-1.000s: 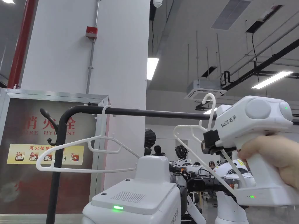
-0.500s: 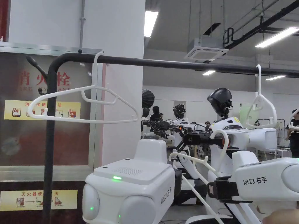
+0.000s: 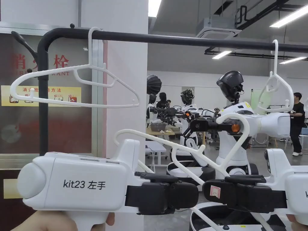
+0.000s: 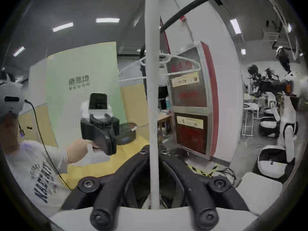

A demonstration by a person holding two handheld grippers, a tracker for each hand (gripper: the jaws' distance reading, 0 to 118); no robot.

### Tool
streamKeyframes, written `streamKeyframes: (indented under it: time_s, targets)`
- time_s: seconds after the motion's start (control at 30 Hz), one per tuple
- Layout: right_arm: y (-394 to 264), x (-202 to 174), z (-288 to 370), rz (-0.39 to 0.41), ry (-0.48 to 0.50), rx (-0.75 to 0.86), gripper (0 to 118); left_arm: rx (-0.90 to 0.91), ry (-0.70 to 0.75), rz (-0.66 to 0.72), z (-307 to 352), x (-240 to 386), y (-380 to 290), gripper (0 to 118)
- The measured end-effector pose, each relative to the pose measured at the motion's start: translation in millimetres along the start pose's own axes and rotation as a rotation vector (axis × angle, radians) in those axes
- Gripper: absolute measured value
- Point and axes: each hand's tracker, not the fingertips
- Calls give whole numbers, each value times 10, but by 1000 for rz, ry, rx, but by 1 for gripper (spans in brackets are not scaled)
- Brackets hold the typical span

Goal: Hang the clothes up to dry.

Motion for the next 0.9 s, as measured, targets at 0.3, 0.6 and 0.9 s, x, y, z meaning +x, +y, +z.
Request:
streamKeyframes:
  time_s: [0.3, 0.6, 0.9]
  targets:
    - [-119, -91, -1098, 4, 164, -133, 4, 15, 219, 5, 712, 34, -340, 0]
    - [-282, -971, -3608, 75, 720, -283, 4, 82, 813, 157, 2608, 926, -1225, 0]
    - [-508, -2983, -5054, 143, 1265, -352, 4, 259, 1462, 379, 3538, 2602, -1953, 0]
